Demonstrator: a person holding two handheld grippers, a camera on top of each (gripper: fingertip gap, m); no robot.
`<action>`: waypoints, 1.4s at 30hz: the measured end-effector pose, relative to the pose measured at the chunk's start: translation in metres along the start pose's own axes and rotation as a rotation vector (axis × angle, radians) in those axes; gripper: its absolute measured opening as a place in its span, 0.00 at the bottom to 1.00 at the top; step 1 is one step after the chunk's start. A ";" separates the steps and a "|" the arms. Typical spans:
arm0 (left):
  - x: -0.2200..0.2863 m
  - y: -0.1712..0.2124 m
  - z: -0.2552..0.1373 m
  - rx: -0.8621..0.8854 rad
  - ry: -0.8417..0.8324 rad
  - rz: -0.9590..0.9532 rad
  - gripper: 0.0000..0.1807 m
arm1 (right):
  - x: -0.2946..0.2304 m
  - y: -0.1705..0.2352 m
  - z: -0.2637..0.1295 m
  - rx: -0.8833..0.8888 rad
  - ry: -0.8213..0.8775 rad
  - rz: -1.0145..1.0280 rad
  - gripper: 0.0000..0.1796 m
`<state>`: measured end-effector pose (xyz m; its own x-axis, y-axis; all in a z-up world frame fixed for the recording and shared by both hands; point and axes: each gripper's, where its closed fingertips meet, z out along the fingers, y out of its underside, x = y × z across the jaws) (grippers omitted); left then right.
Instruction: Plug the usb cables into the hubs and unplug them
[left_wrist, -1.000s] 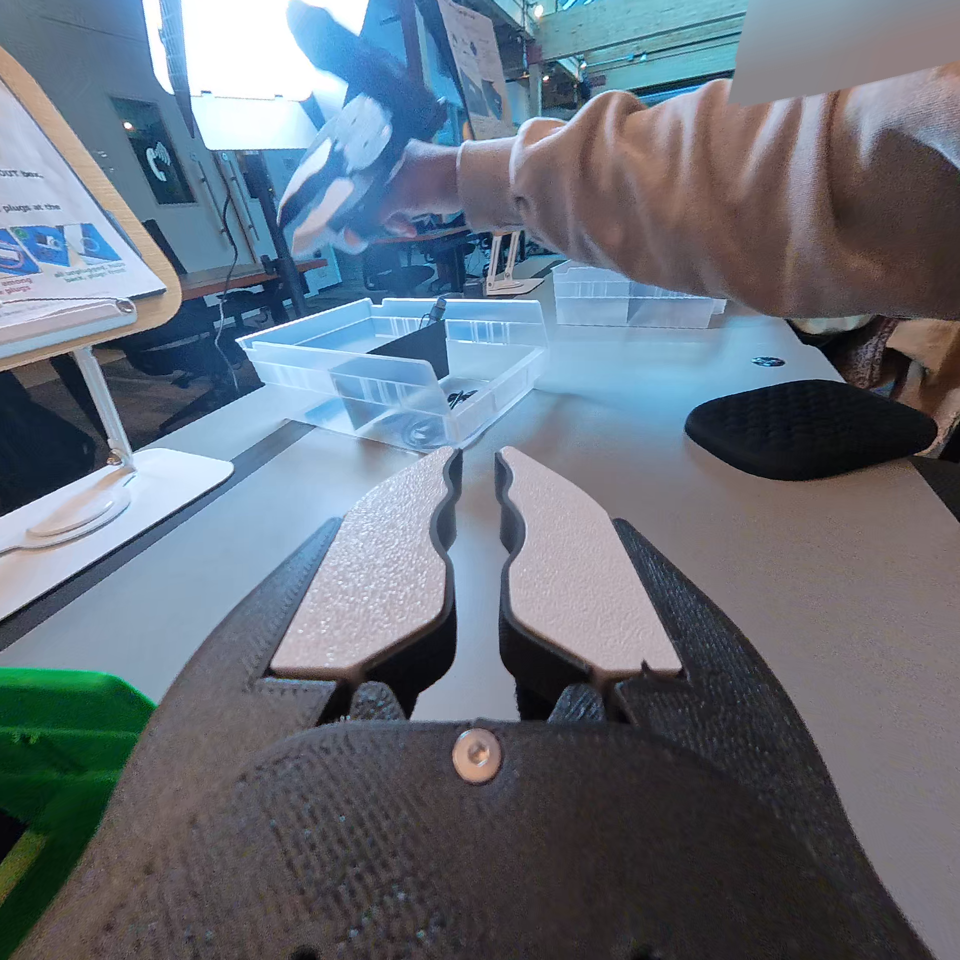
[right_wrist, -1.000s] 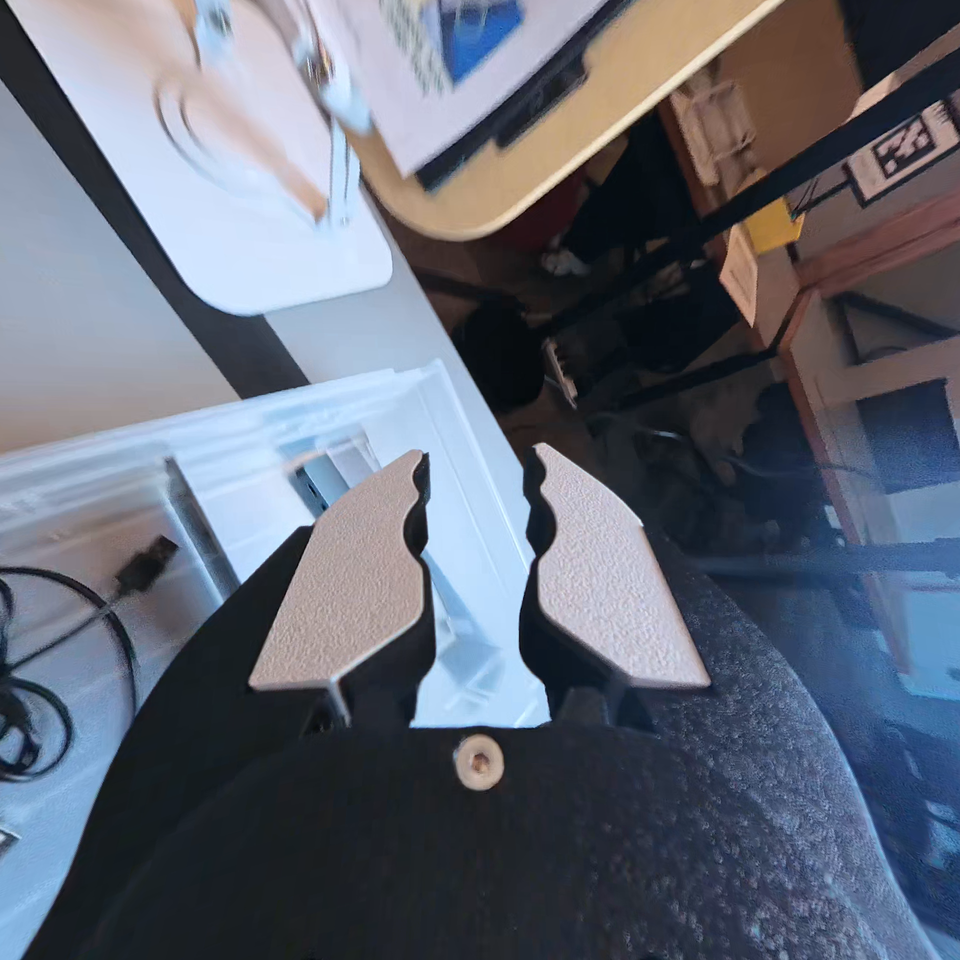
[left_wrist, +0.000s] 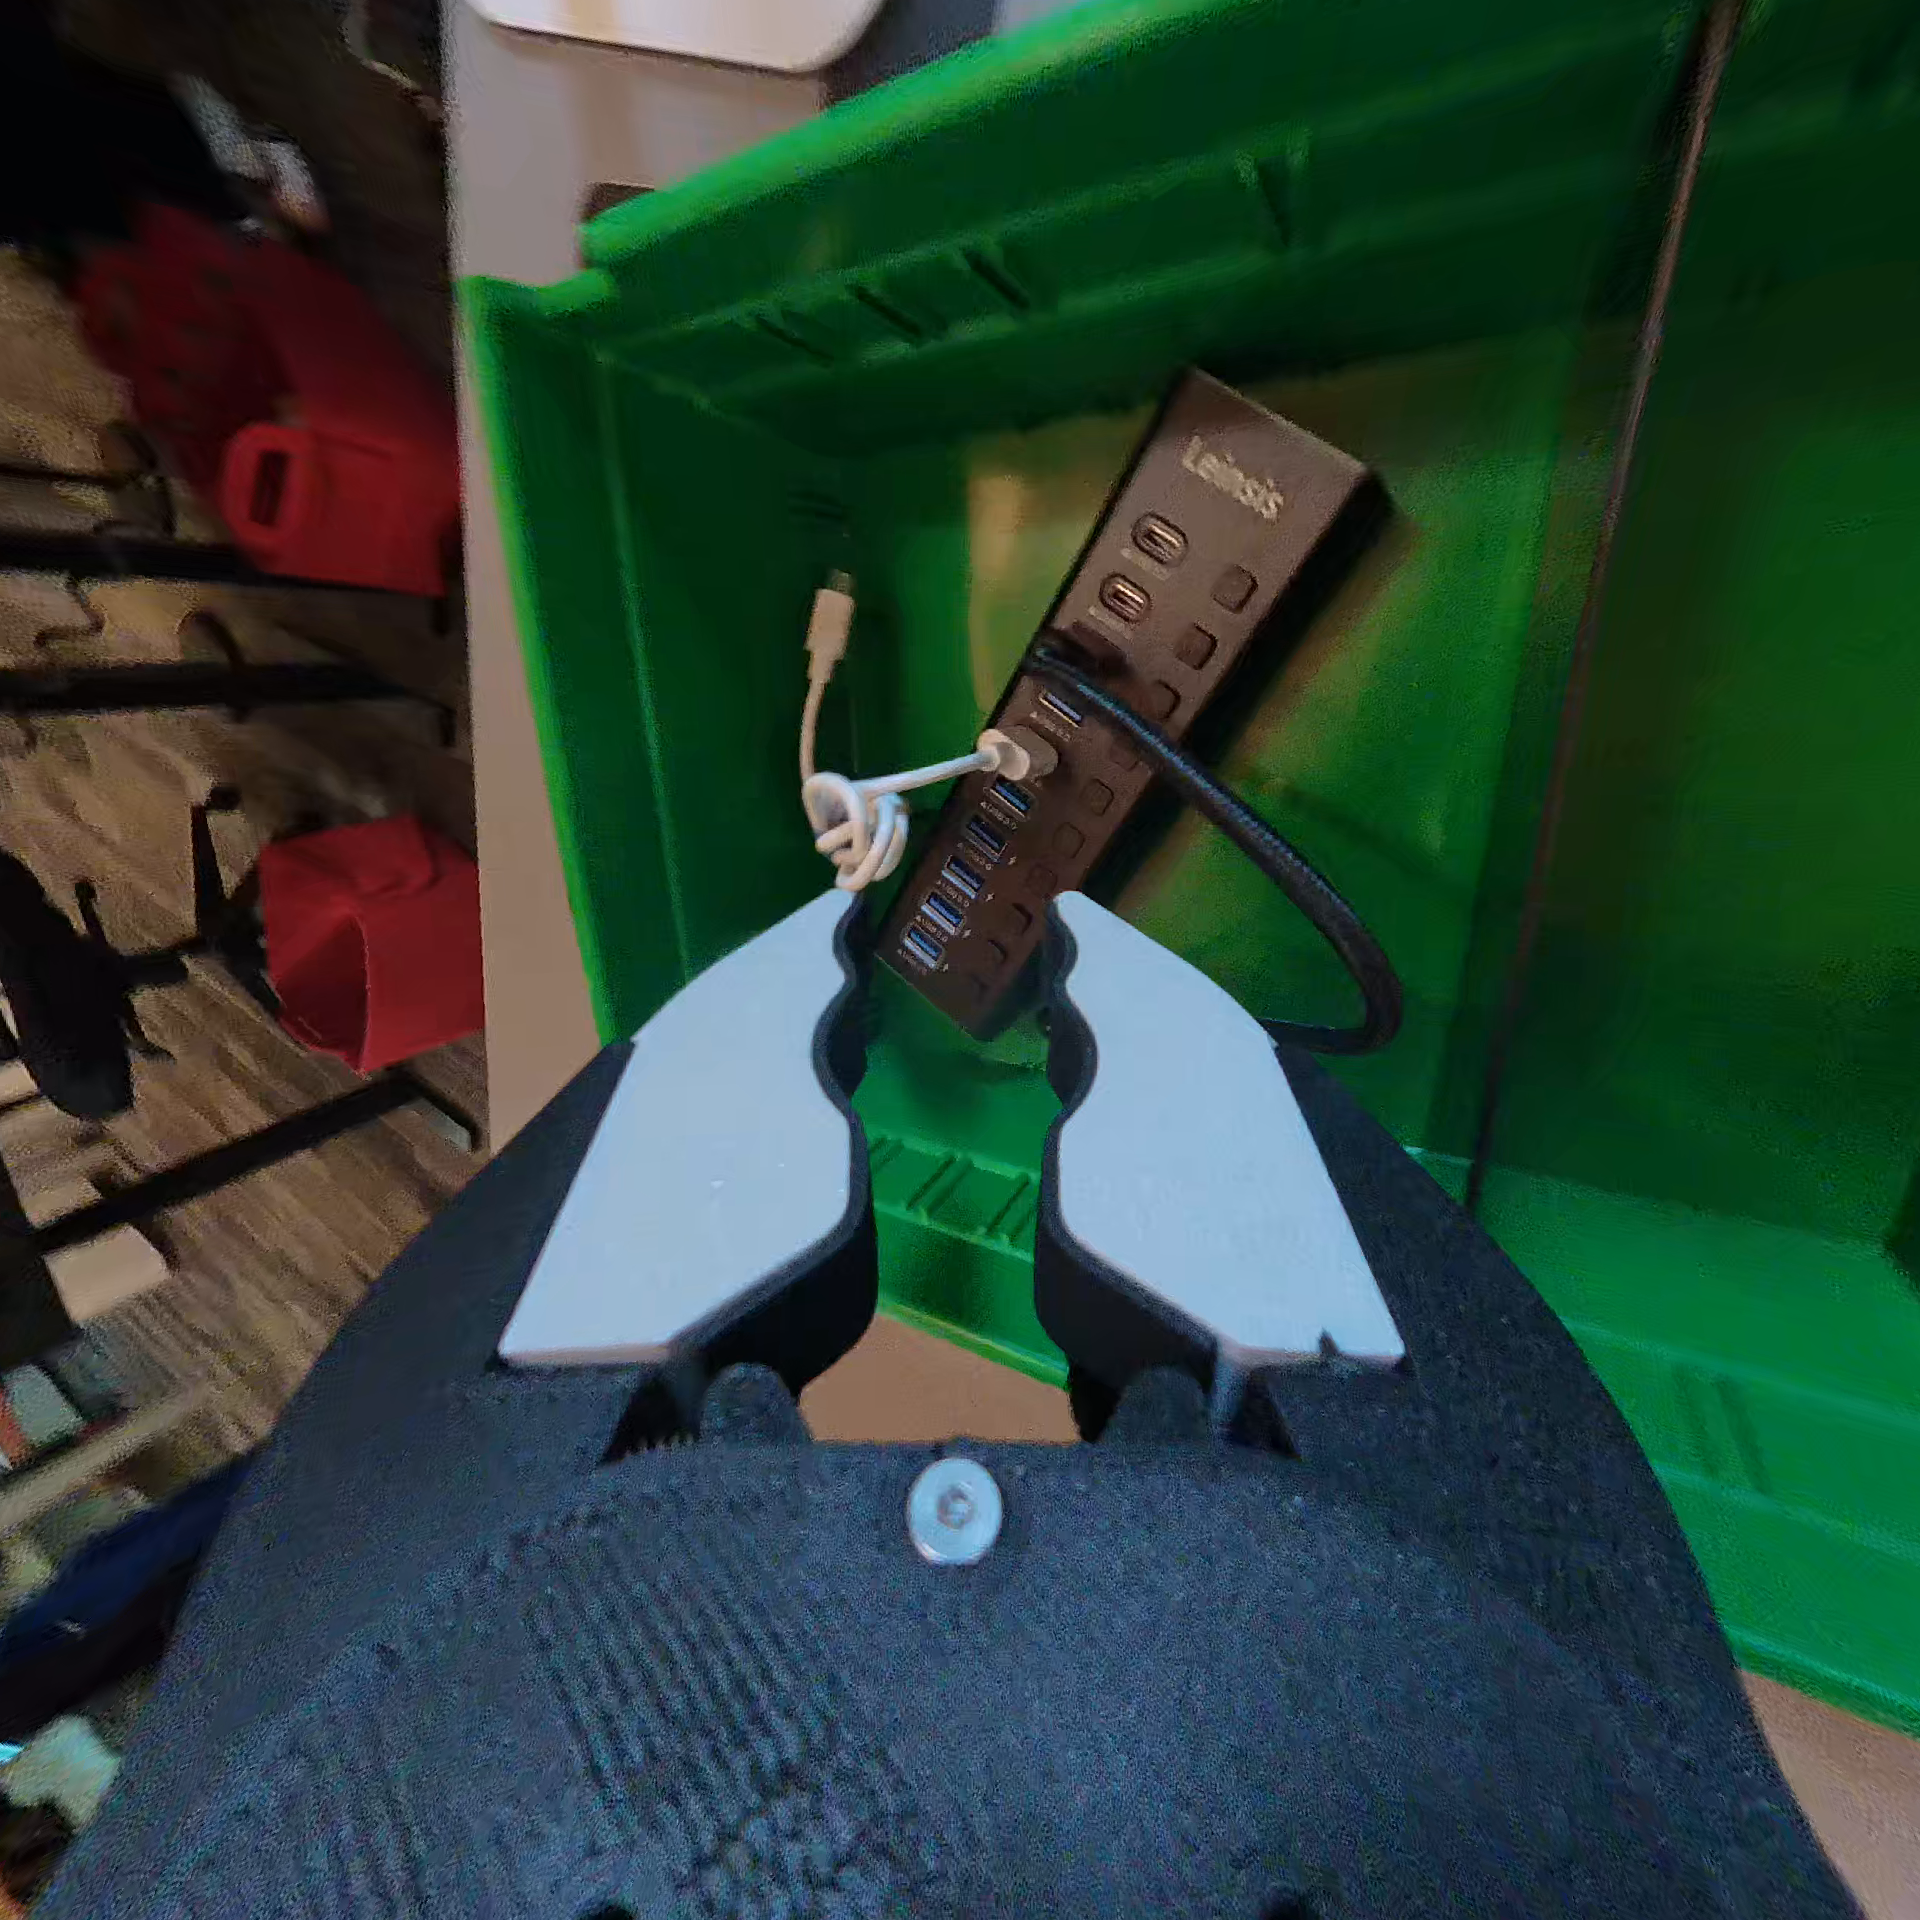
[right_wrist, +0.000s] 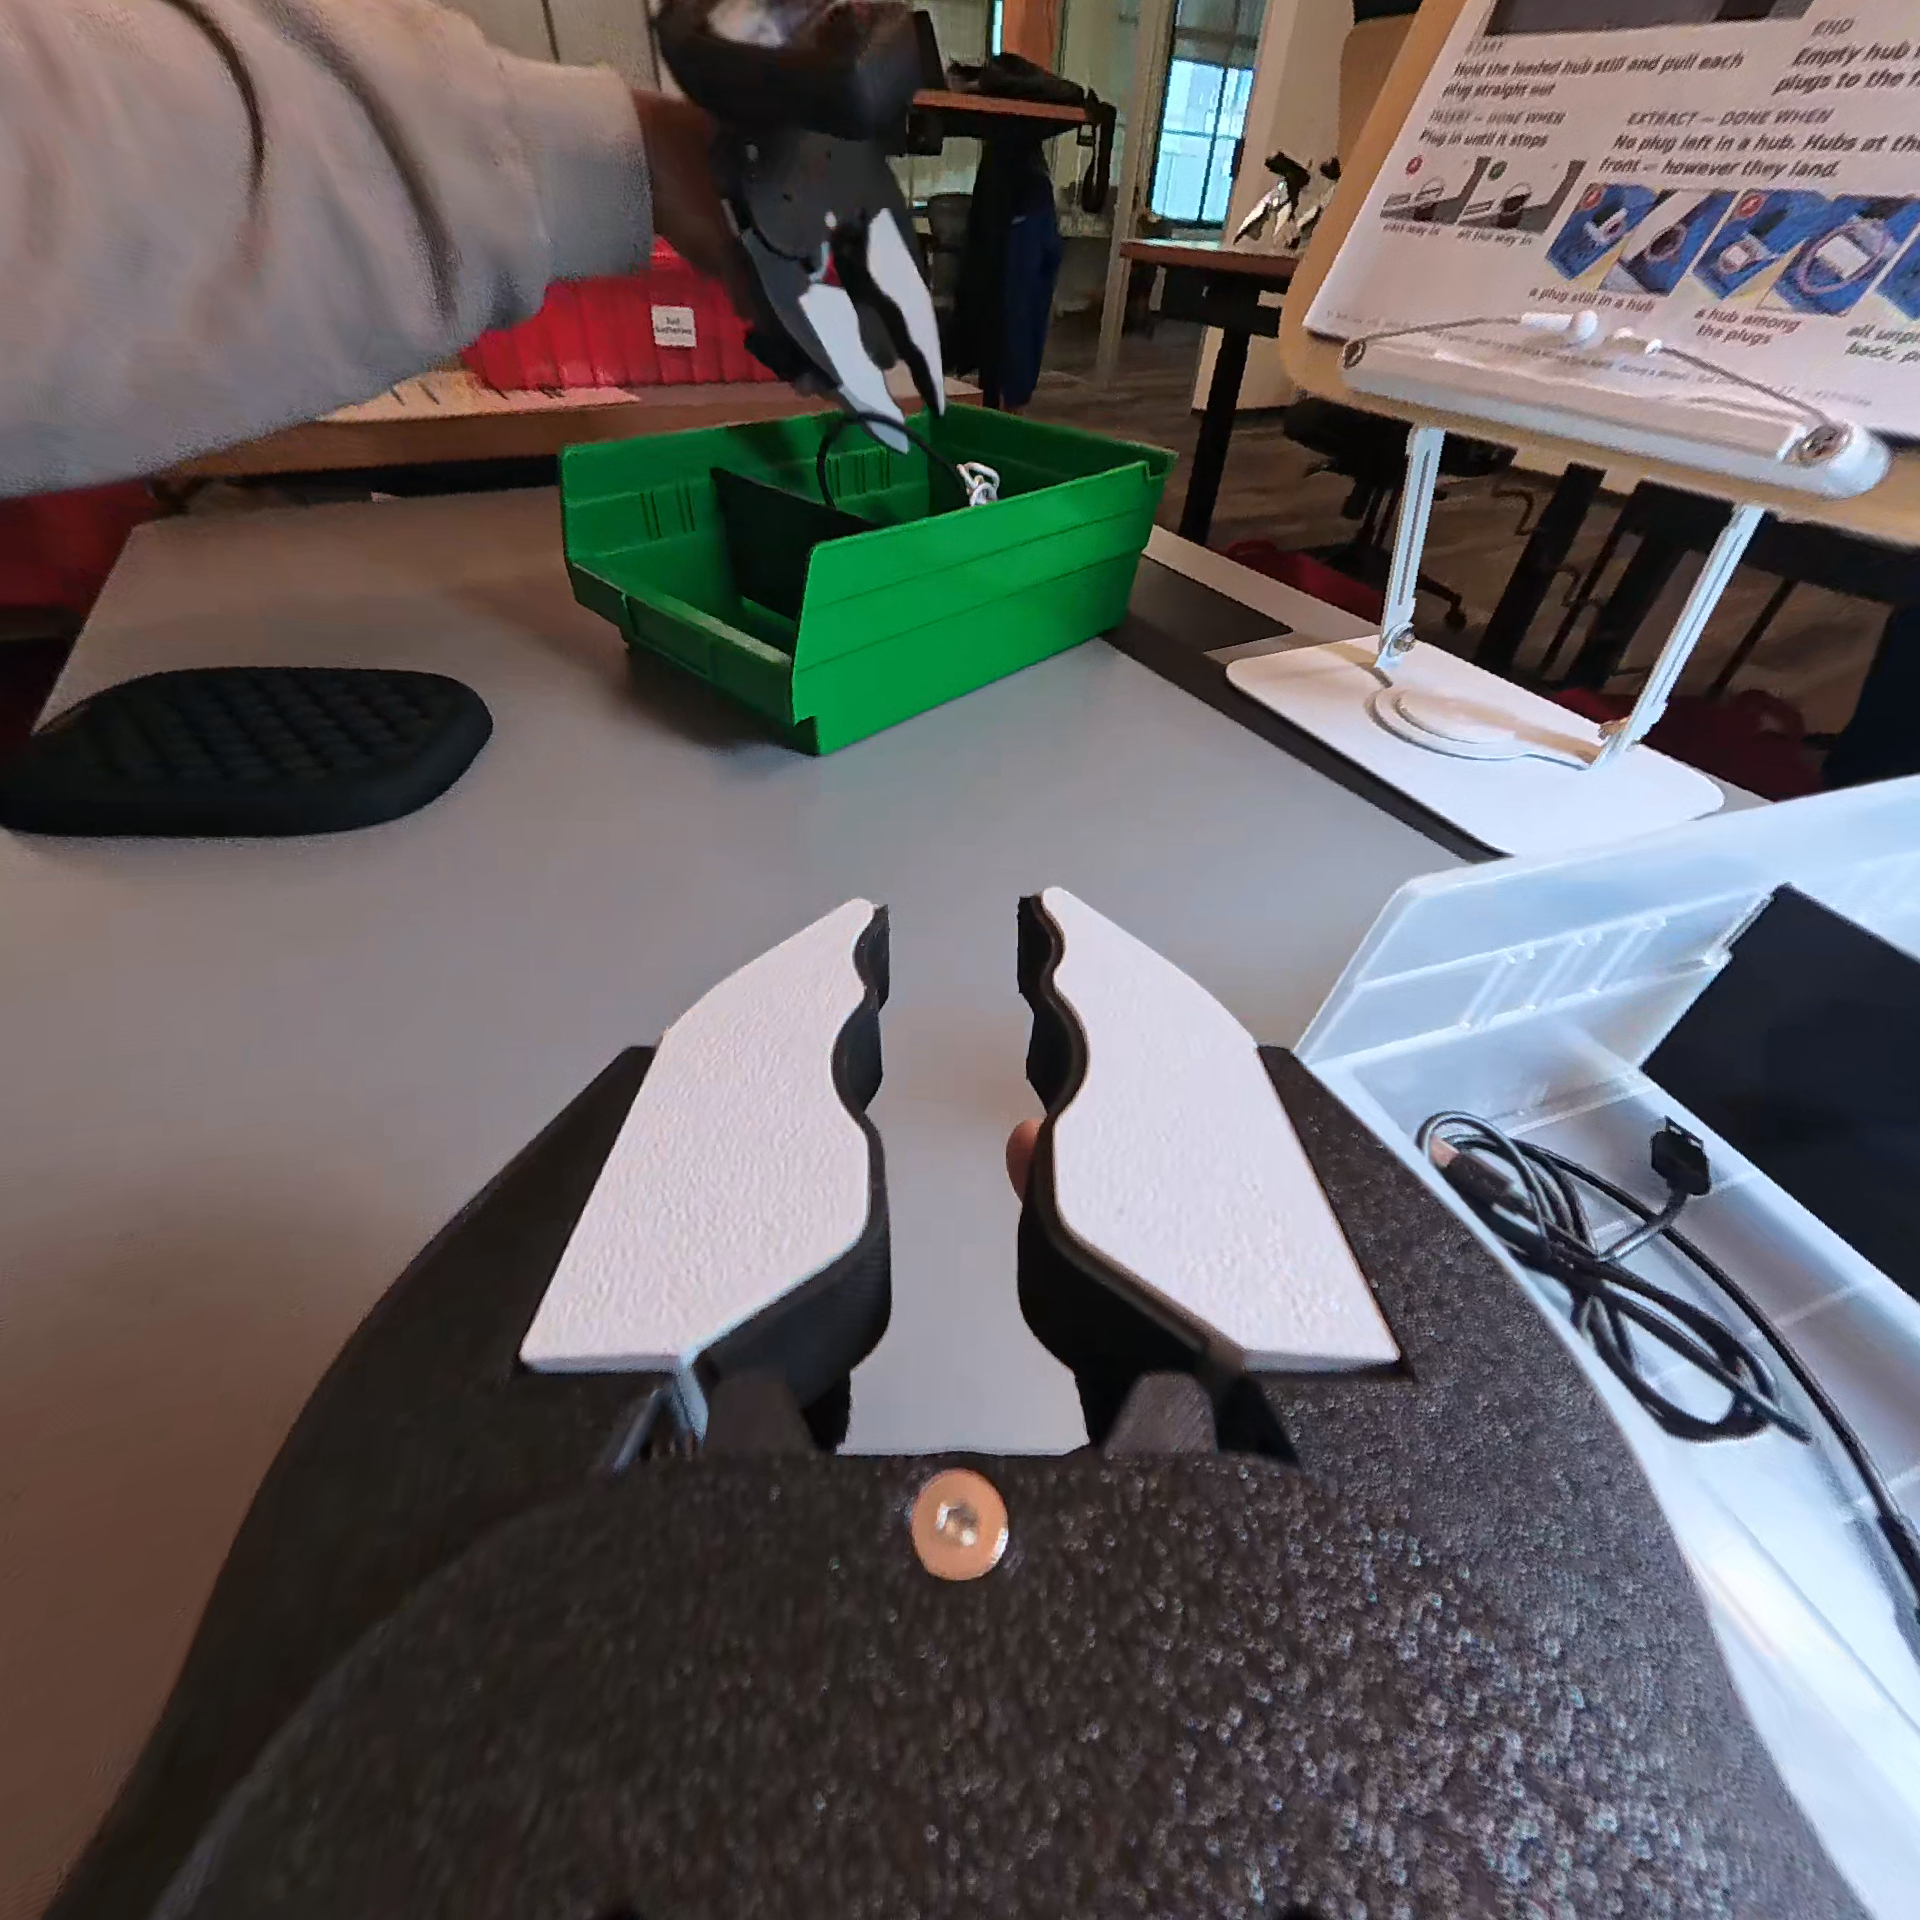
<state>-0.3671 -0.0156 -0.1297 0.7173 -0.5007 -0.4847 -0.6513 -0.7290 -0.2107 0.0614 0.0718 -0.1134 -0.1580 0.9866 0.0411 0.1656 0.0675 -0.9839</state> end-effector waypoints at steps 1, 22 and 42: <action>0.002 0.001 0.007 -0.028 0.029 0.057 0.18 | 0.000 0.005 0.000 -0.012 -0.002 0.001 0.13; 0.020 0.046 0.087 -0.301 0.361 0.215 0.35 | 0.023 0.038 0.008 -0.080 -0.017 0.145 0.13; -0.024 -0.029 -0.129 -0.283 -0.277 0.440 0.33 | -0.011 0.018 0.000 -0.041 -0.062 0.009 0.12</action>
<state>-0.3335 -0.0427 -0.0024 0.2787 -0.6712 -0.6869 -0.7540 -0.5959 0.2764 0.0662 0.0624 -0.1314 -0.2159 0.9762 0.0201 0.2068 0.0658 -0.9762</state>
